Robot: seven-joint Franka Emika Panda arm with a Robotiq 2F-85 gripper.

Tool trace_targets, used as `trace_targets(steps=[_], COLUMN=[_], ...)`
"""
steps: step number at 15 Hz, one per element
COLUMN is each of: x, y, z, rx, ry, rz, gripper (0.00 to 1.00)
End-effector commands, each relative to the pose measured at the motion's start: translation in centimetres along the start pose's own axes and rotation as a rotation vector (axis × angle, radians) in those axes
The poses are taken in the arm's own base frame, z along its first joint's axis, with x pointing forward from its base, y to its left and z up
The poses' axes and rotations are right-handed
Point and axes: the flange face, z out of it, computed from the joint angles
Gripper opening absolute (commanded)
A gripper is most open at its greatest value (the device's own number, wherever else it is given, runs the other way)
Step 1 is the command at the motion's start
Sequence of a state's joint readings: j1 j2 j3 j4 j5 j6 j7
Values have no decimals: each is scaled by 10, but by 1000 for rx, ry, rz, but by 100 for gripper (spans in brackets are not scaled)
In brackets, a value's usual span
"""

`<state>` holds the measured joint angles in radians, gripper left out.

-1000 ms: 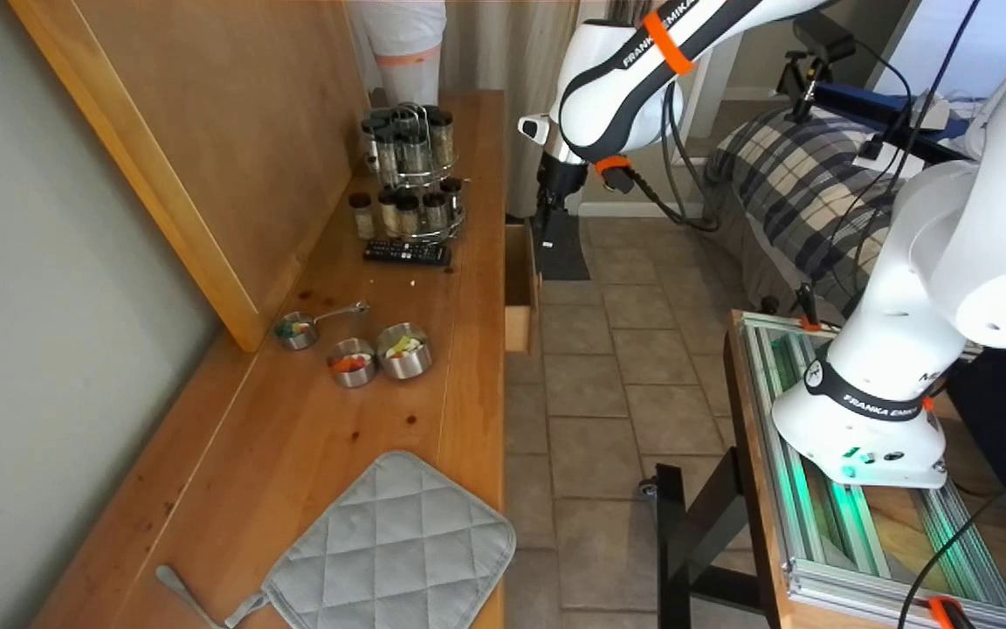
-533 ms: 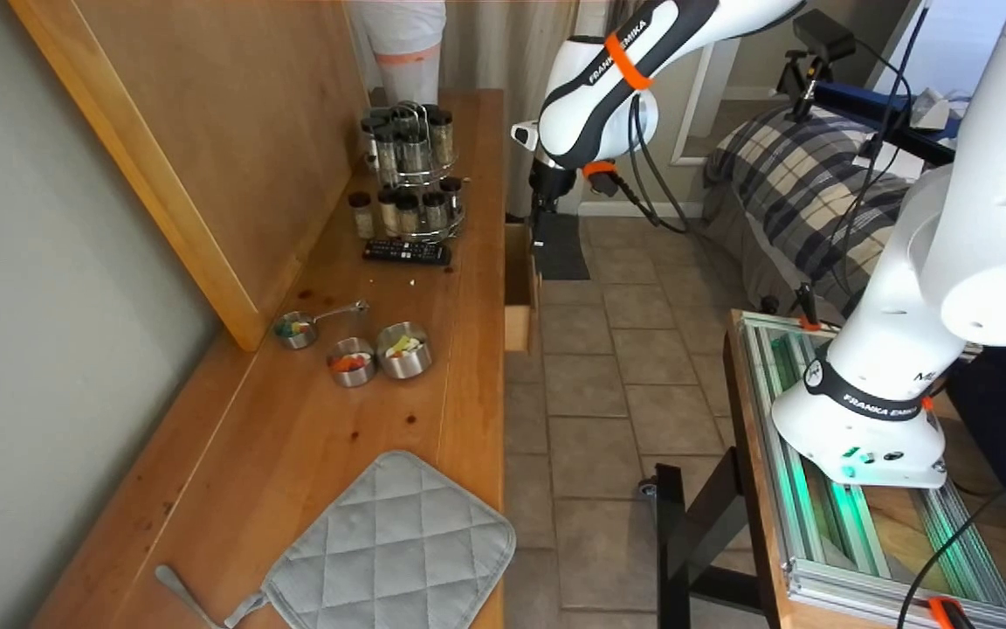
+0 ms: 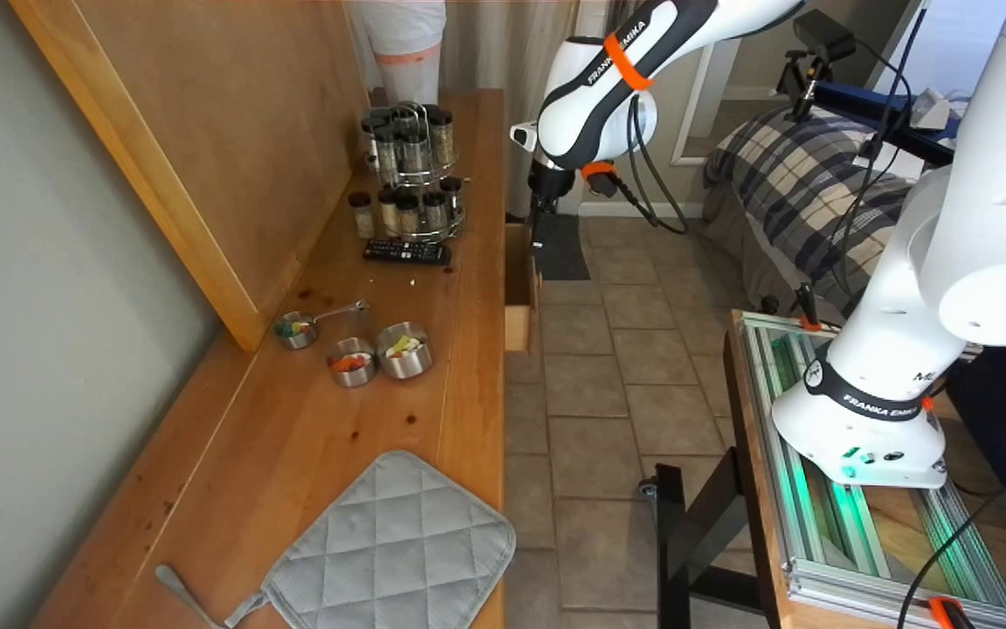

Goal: Open the middle top drawer

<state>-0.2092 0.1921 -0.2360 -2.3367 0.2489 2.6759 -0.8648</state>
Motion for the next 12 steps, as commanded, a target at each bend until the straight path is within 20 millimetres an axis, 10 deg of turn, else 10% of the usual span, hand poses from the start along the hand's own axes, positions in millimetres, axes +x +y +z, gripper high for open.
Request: trace_targets(steps=[1, 12], x=[6, 9], y=[23, 100], z=[19, 104], rx=[7, 38], ry=[1, 55], rz=[17, 39], gripper=[100, 100])
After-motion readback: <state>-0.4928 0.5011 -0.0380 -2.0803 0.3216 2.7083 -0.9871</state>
